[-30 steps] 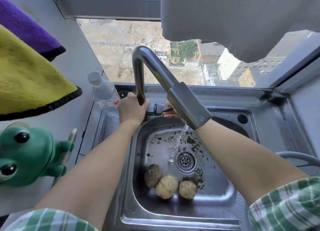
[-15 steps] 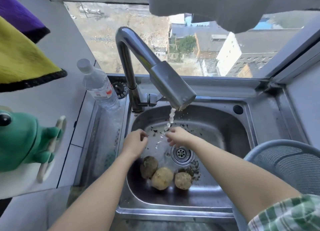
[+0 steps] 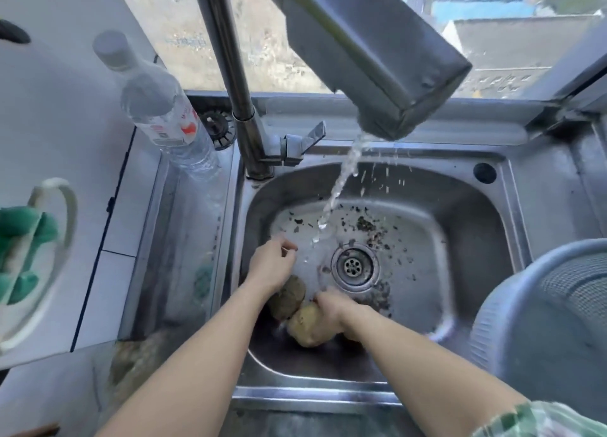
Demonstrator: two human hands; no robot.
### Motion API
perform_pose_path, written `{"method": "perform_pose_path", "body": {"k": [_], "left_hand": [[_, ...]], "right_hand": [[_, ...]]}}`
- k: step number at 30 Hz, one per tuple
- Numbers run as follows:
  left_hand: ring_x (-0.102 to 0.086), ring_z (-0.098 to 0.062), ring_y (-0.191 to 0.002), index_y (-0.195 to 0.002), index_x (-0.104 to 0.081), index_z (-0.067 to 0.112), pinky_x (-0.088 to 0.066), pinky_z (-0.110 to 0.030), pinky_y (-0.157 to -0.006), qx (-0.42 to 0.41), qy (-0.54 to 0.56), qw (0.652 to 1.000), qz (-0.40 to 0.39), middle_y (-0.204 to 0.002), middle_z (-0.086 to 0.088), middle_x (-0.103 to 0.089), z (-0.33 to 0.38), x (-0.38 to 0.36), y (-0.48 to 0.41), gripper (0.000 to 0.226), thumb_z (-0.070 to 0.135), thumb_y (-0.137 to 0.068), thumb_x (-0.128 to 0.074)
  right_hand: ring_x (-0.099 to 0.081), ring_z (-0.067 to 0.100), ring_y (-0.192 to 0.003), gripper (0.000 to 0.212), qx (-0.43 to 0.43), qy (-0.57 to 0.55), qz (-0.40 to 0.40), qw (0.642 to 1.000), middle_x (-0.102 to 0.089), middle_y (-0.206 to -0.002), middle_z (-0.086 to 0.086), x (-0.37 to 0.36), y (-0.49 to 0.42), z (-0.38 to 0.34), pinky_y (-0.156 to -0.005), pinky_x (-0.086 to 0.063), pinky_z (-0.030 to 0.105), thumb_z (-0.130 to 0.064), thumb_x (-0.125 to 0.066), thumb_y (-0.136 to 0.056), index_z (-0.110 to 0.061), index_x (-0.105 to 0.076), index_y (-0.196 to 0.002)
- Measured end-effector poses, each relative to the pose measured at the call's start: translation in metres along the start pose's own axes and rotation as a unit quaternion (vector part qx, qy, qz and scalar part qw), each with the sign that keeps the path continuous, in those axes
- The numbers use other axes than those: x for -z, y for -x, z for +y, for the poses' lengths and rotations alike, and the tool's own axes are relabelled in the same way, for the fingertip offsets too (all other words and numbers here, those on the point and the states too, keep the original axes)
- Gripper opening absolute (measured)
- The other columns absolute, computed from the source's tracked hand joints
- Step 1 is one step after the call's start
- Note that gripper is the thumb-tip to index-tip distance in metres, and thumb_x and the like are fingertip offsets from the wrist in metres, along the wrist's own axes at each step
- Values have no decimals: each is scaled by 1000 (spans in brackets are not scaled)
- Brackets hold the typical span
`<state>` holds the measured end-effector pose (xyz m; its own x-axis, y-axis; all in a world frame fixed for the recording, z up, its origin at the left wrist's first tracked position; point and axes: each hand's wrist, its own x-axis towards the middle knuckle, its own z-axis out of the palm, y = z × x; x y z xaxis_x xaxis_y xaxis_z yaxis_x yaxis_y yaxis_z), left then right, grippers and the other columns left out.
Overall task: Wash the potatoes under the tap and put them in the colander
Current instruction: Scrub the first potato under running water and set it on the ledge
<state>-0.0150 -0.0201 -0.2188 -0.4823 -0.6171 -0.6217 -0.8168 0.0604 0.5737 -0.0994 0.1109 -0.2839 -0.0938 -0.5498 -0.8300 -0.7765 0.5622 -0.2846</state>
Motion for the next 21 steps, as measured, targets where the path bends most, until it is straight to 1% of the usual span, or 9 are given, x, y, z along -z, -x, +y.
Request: {"method": "perform_pose_path", "body": {"k": [3, 7, 10, 11, 13, 15, 17, 19, 21], "left_hand": [[-68, -27, -95, -104, -66, 20, -55, -42, -90, 2, 1, 1000, -2, -107, -6, -69, -3, 0, -1, 18, 22, -92, -52], [-68, -28, -95, -105, -66, 20, -55, -42, -89, 11, -1, 1000, -12, -106, -7, -69, -3, 1, 1, 20, 20, -92, -51], [-67, -30, -95, -102, -65, 19, -55, -43, -89, 21, 31, 999, -16, -100, -7, -69, -1, 1, 3, 19, 19, -93, -49], [-67, -31, -96, -102, -66, 16, -55, -45, -90, 29, 53, 998, -19, -97, -7, -68, -1, 0, 3, 21, 19, -93, -47], [-66, -35, -99, -102, -67, 13, -54, -48, -92, 42, 93, 995, -22, -94, -10, -67, 3, 2, 5, 27, 26, -93, -45], [-63, -38, -104, -102, -66, 14, -51, -50, -96, 56, 137, 989, -25, -103, -15, -67, 7, 2, 9, 32, 36, -90, -46], [-62, -29, -107, -116, -62, 17, -51, -48, -96, 78, 211, 974, -38, -114, -9, -64, 19, 3, 21, 35, 42, -96, -46], [-62, -24, -102, -122, -55, 21, -57, -44, -84, 88, 318, 943, -37, -115, -5, -61, 29, 3, 27, 32, 43, -99, -49], [-64, -28, -98, -120, -51, 16, -60, -49, -76, 95, 395, 914, 0, -112, -10, -60, 38, 5, 28, 34, 41, -97, -56]], "right_hand": [[-51, 32, -126, 84, 3, -26, 2, 1000, -50, -136, 19, 0, 6, 2, -99, -42, 31, -35, -83, -71, -4, -40, -136], [-57, 32, -114, 76, 7, -40, 9, 999, -57, -126, 17, 4, 16, 4, -83, -43, 28, -42, -82, -68, -9, -43, -124], [-56, 25, -111, 74, 12, -127, 3, 992, -56, -129, 10, 22, 23, 13, -84, -41, 25, -40, -80, -73, -11, -44, -130], [-54, 22, -109, 73, 11, -173, 1, 985, -54, -129, 8, 29, 27, 17, -88, -43, 28, -40, -79, -74, -13, -43, -131], [-55, 19, -110, 70, 0, -284, 1, 959, -54, -126, 3, 42, 33, 25, -97, -48, 35, -43, -78, -74, -17, -44, -130], [-60, 20, -111, 73, -3, -400, 20, 916, -57, -126, 4, 54, 38, 26, -98, -51, 37, -48, -79, -71, -19, -47, -130], [-63, 23, -111, 82, 12, -498, 49, 866, -59, -128, 8, 68, 40, 18, -95, -54, 36, -50, -81, -66, -17, -48, -133], [-66, 24, -109, 87, 30, -548, 73, 833, -63, -126, 10, 81, 40, 3, -95, -55, 41, -59, -79, -62, -16, -52, -133], [-69, 25, -103, 83, 32, -572, 99, 814, -67, -119, 10, 93, 42, -14, -91, -57, 43, -70, -70, -63, -16, -59, -125]]}}
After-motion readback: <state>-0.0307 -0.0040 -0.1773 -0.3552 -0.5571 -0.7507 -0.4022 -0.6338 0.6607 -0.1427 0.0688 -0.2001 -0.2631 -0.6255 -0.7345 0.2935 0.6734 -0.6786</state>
